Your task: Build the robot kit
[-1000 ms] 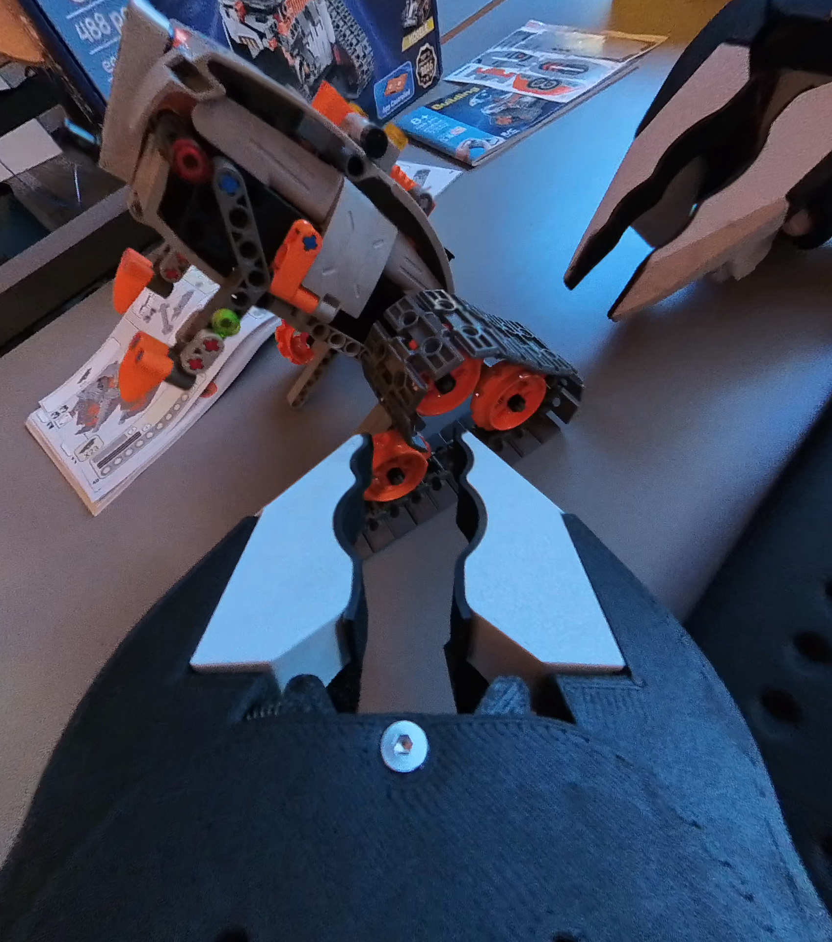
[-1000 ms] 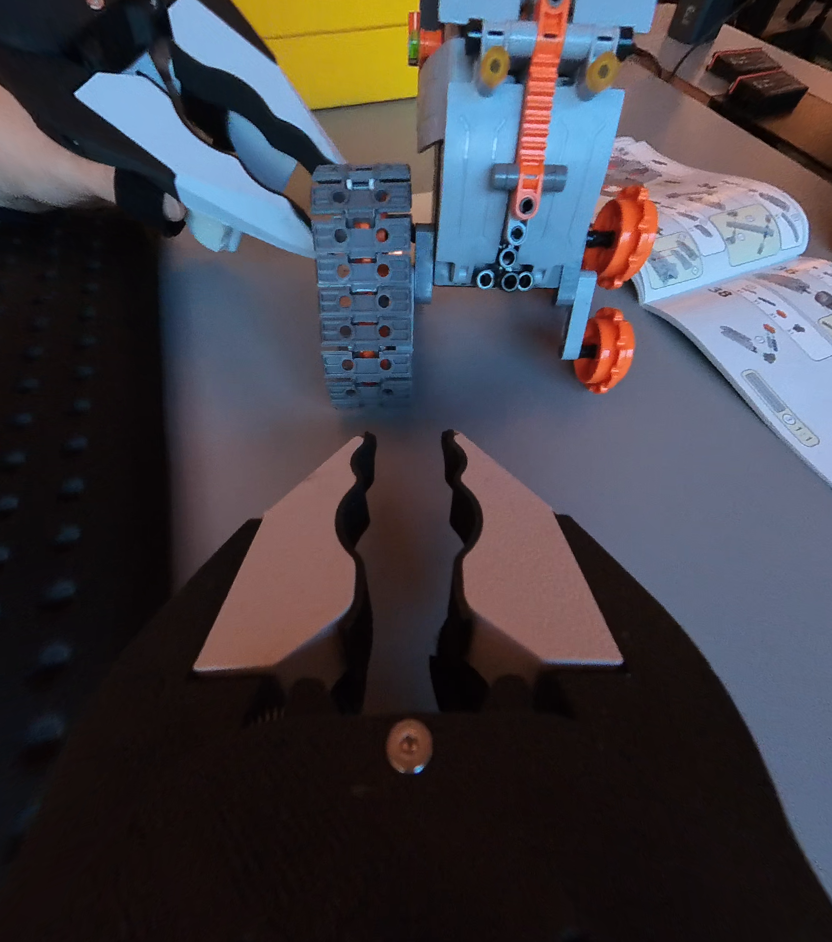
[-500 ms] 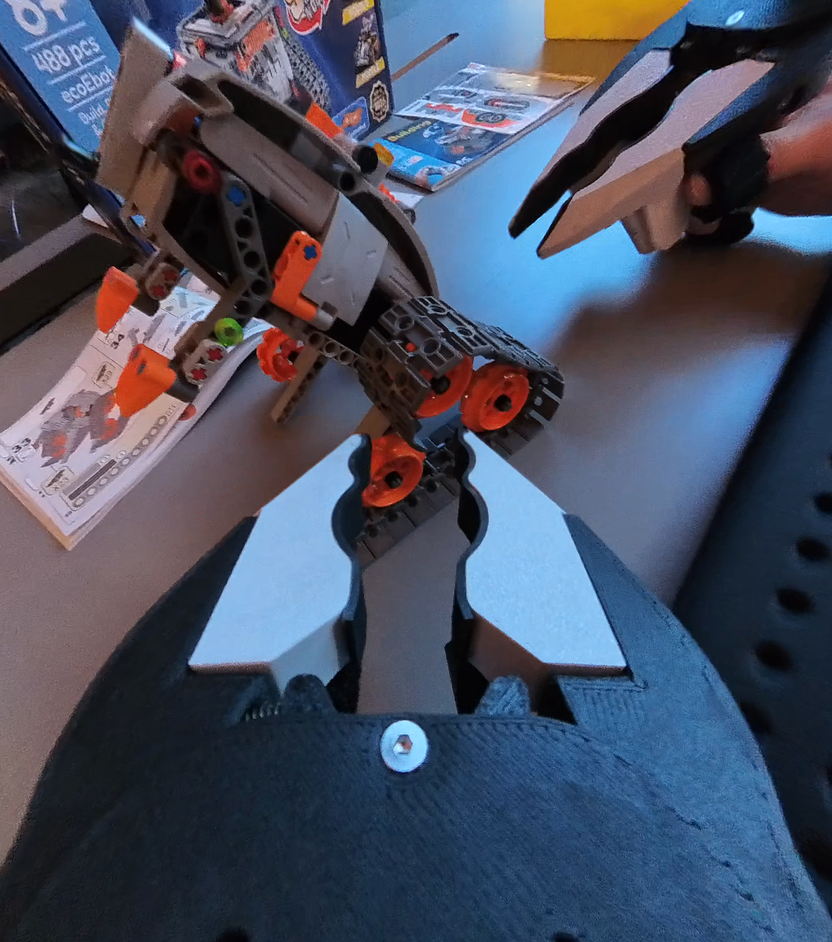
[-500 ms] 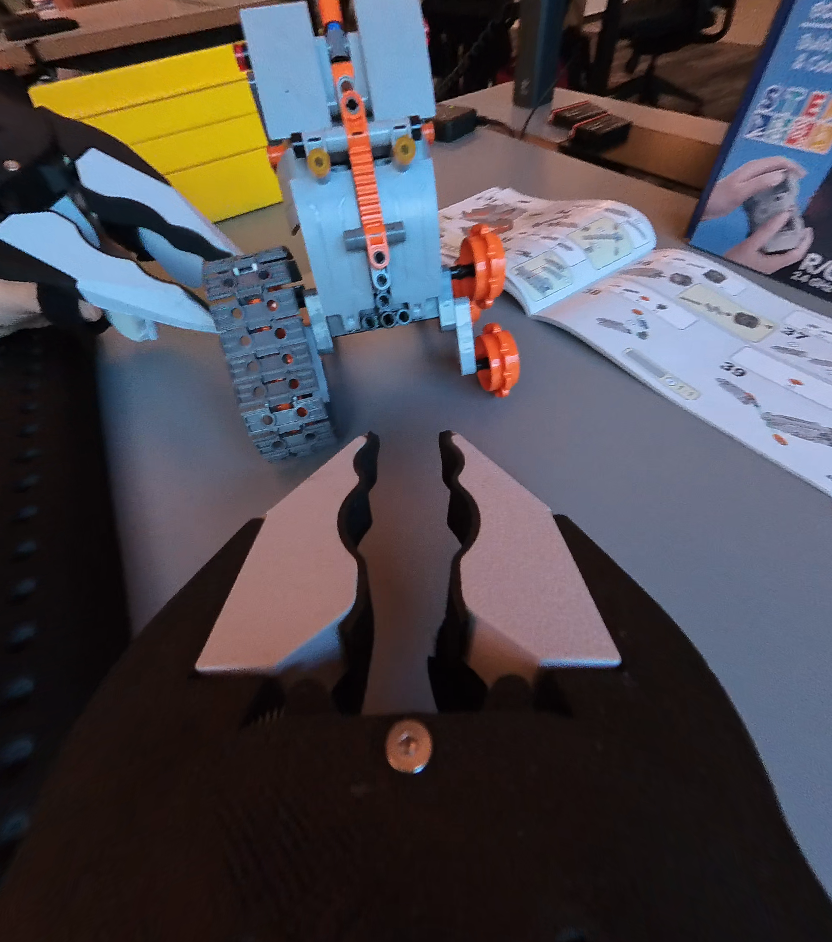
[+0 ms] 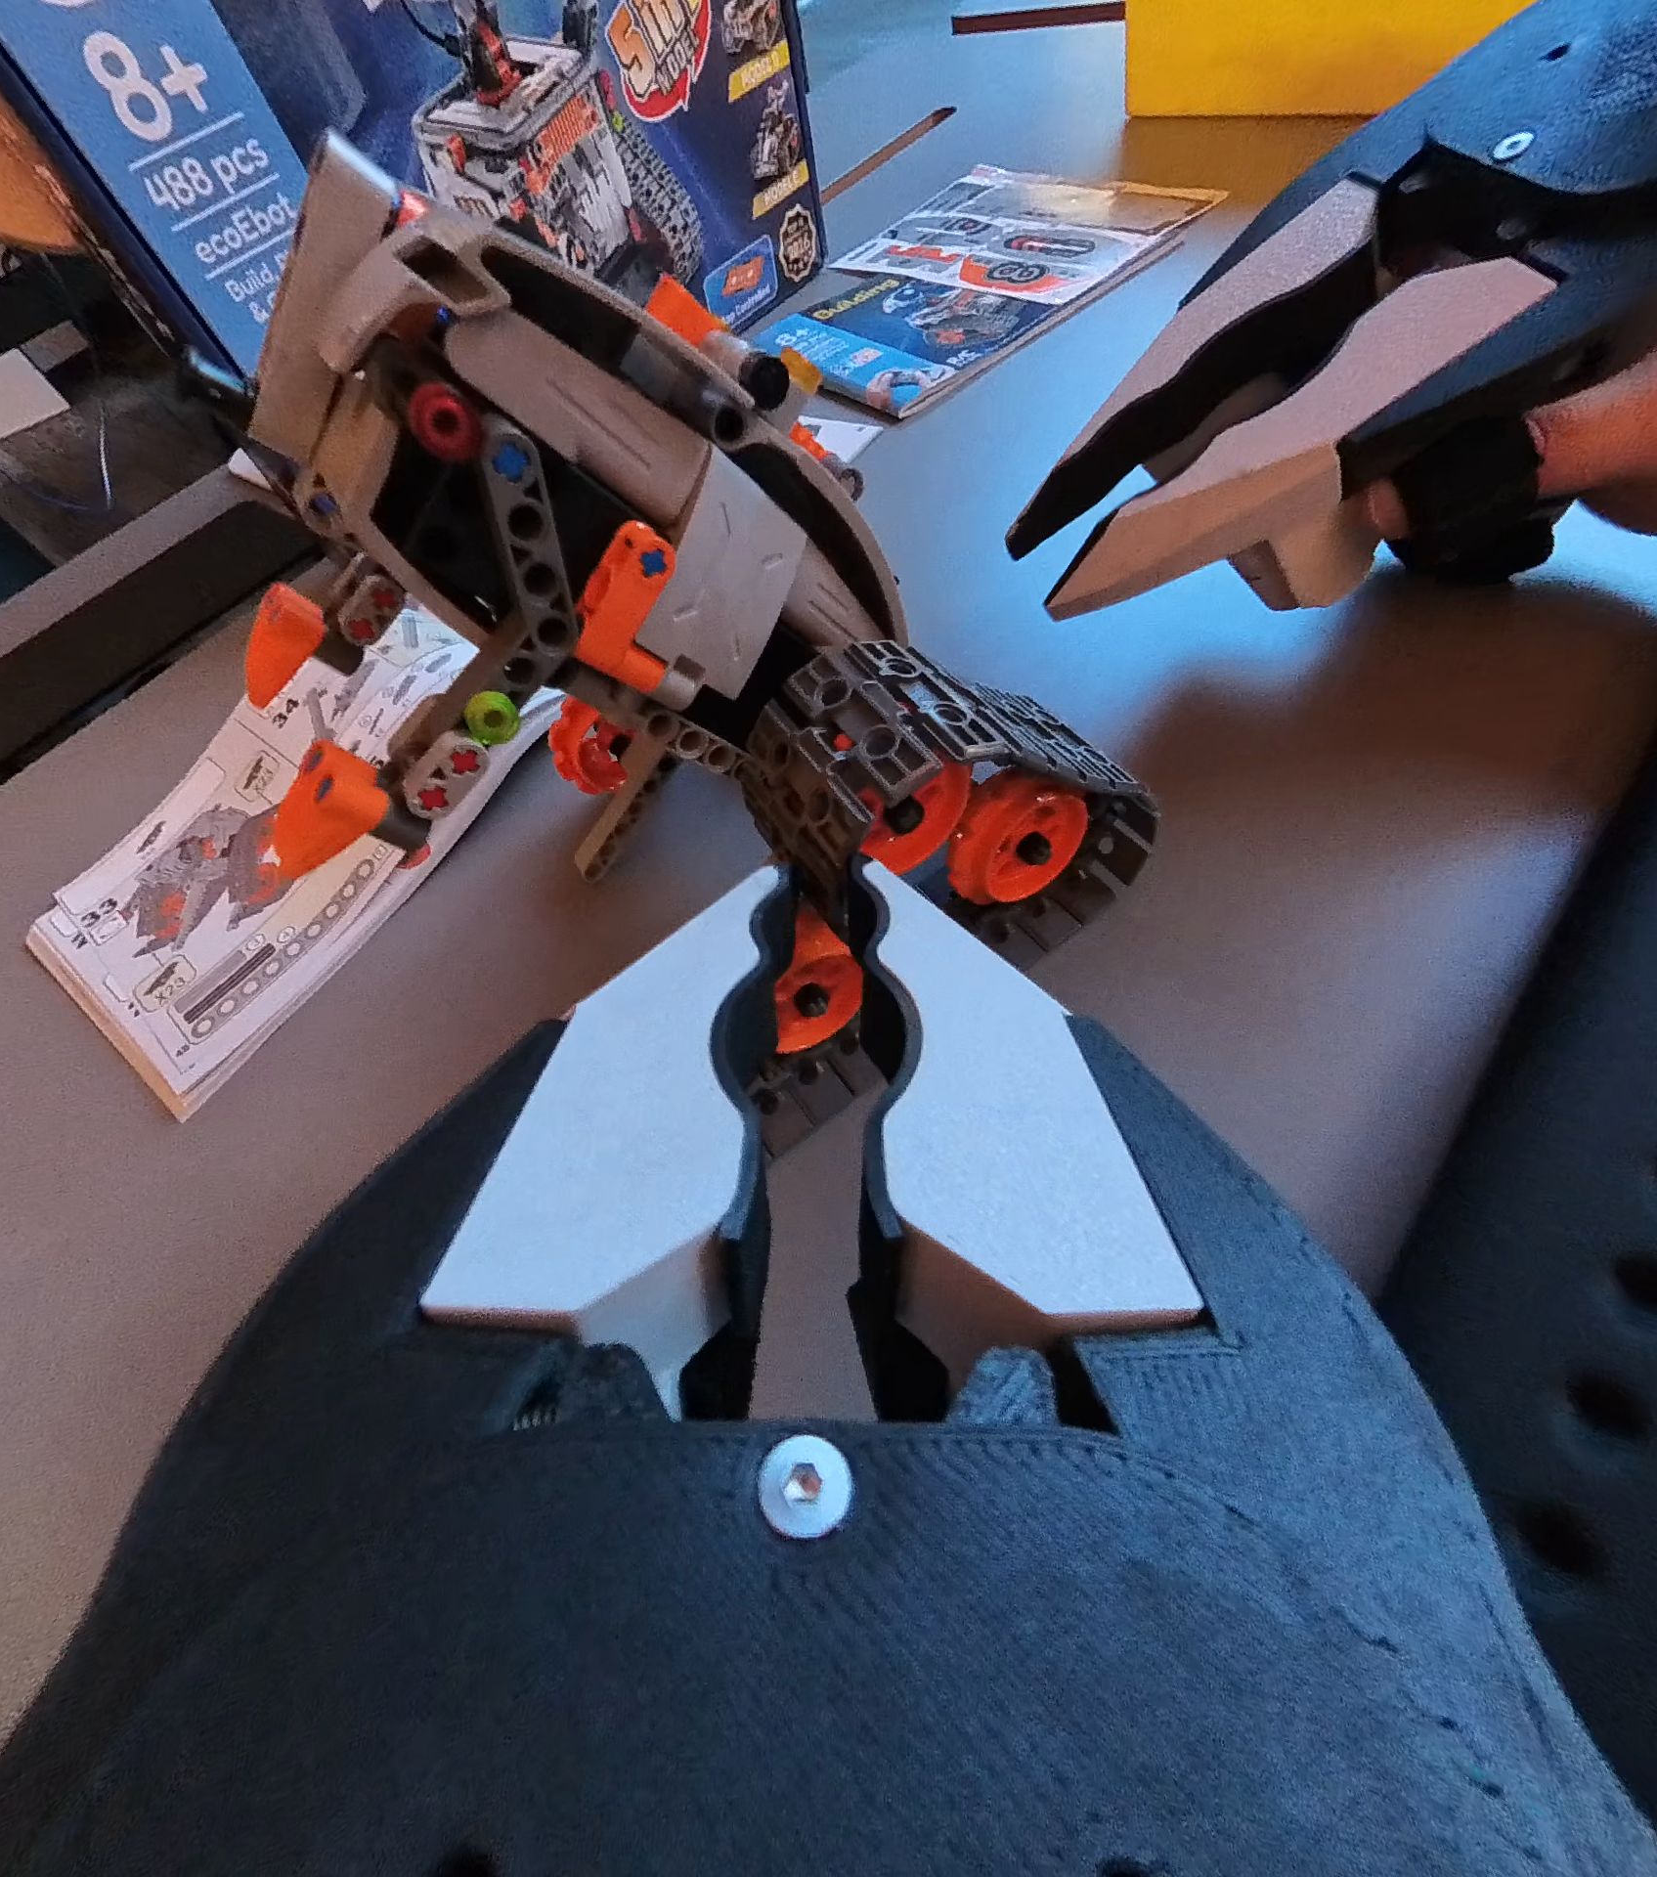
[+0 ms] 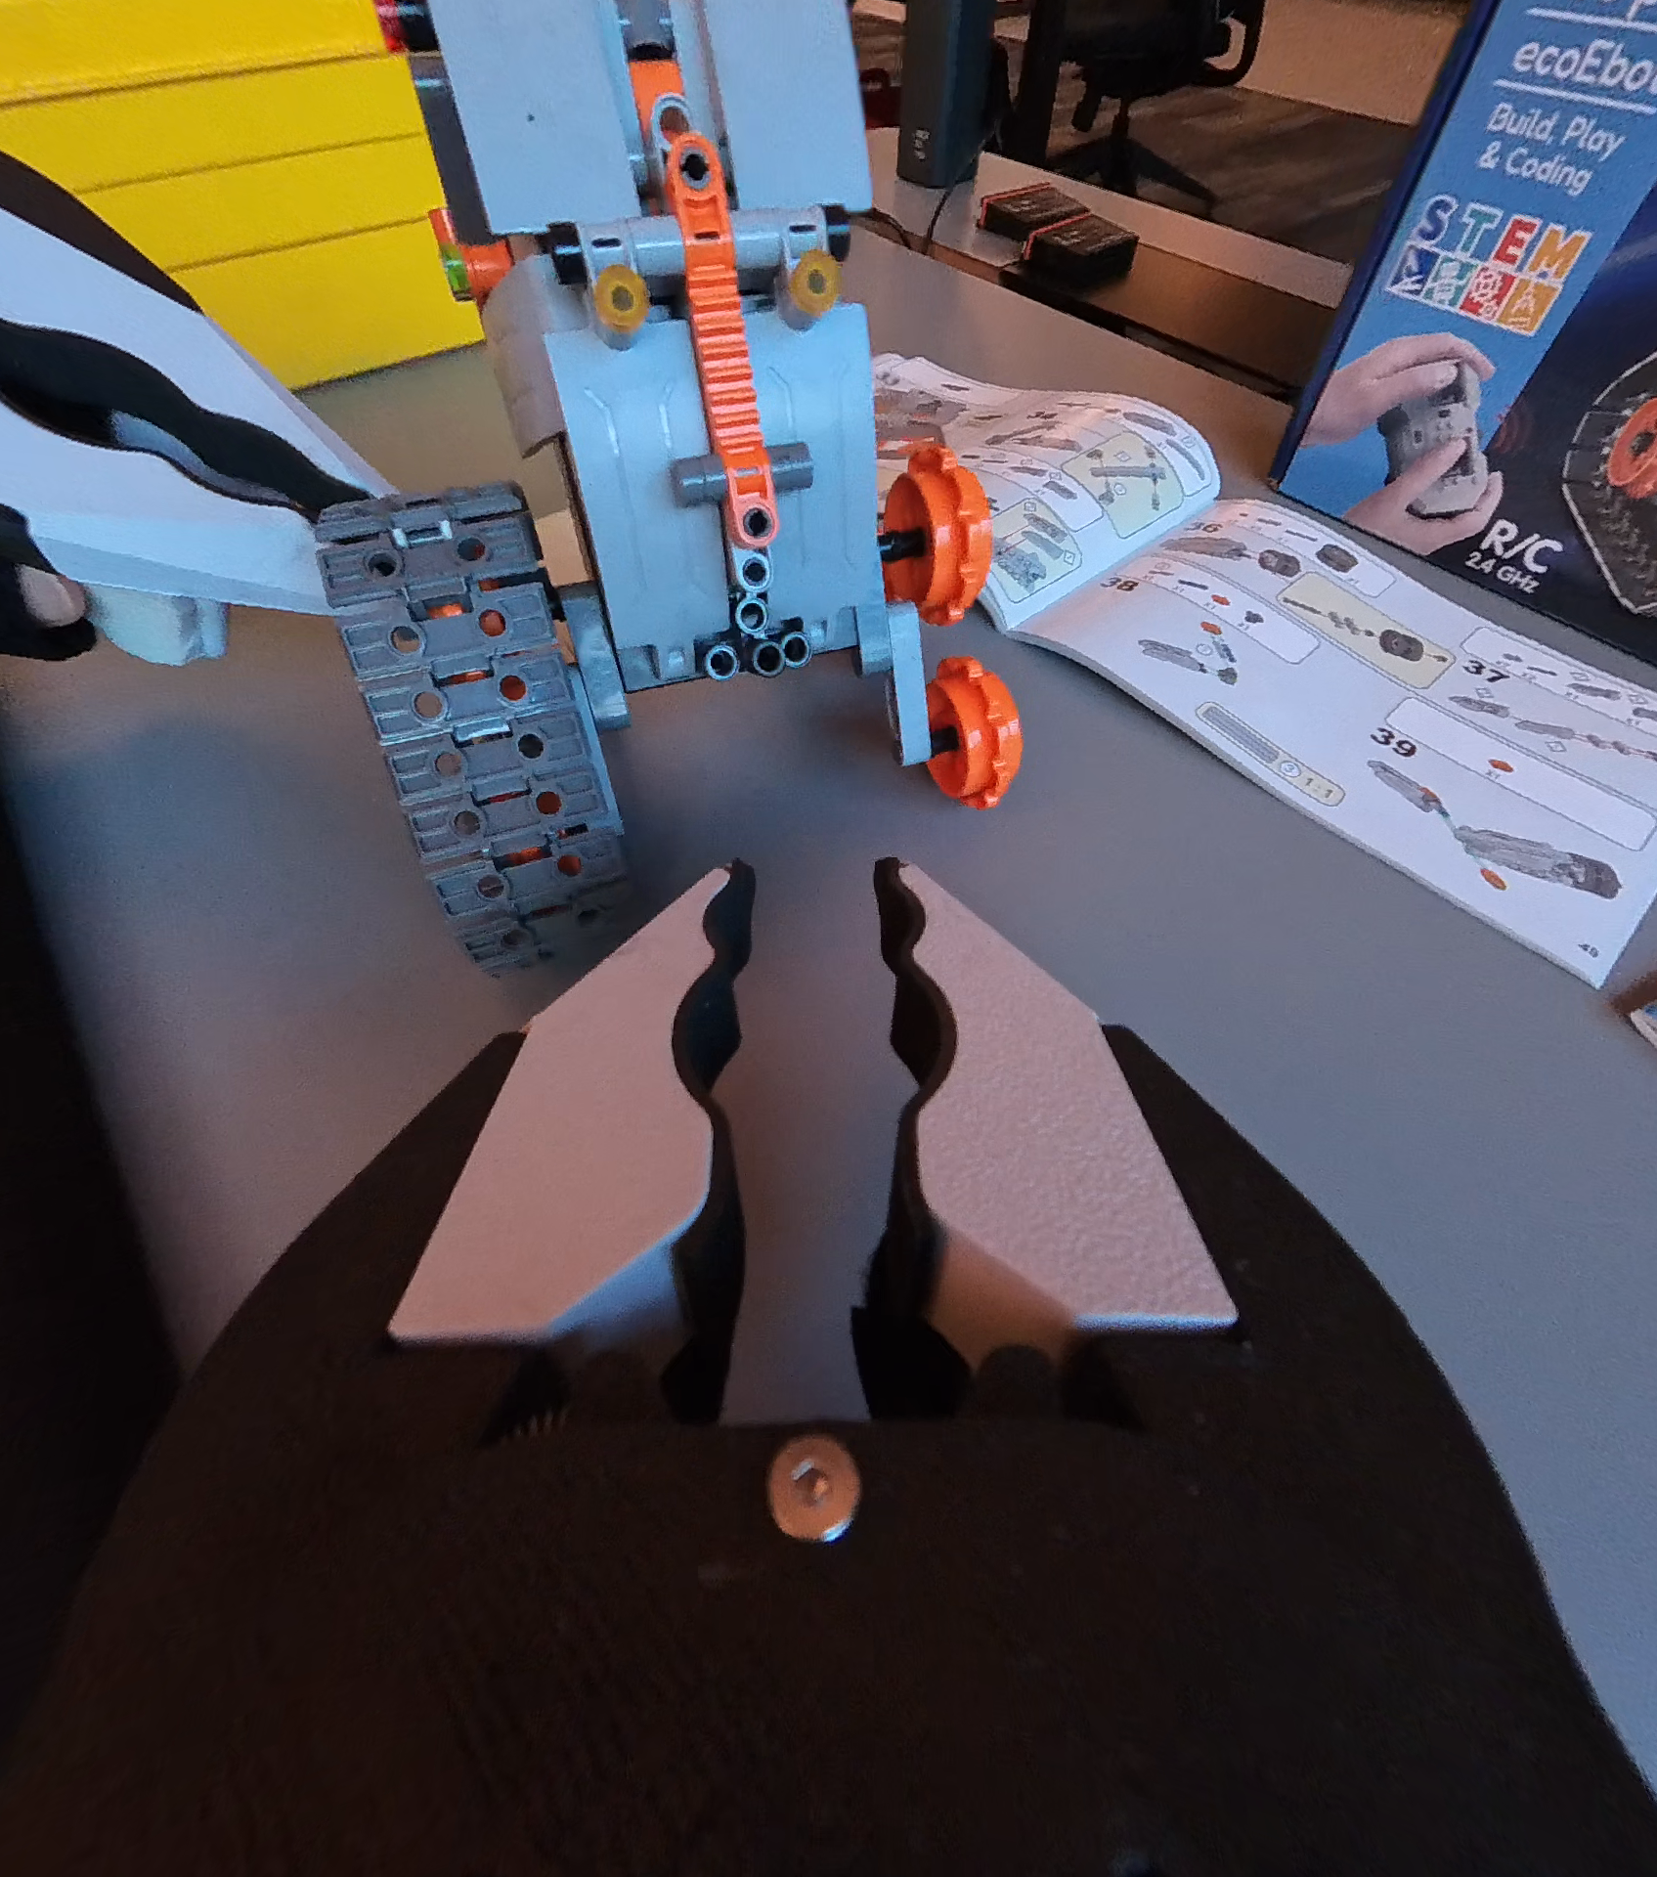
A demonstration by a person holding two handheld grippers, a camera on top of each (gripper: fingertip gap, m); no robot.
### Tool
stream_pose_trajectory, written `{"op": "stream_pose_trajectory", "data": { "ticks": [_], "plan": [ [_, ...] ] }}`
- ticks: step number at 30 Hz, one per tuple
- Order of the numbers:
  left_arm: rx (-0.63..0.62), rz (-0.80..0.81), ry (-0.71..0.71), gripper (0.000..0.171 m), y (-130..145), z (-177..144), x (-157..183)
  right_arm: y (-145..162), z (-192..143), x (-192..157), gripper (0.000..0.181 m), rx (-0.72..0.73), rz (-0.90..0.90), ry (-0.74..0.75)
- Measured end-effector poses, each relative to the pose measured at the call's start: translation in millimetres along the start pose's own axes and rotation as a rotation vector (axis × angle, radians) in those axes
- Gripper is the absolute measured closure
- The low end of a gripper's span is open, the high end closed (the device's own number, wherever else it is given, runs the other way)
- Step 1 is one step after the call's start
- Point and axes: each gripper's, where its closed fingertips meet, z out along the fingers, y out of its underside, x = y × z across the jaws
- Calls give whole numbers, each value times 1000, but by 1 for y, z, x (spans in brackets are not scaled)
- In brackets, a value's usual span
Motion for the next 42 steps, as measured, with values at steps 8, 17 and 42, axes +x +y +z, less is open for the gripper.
{"op": "stream_pose_trajectory", "data": {
  "ticks": [8,17,42],
  "plan": [
    [5,-58,-36,165,-2,-2,-10,2,2,-6,158,-23,-70,31],
    [7,-122,-19,164,-1,-4,-13,7,10,-19,158,-79,-185,39],
    [-47,121,-181,168,-3,-12,-30,3,8,-22,158,-39,-156,0]
  ]
}}
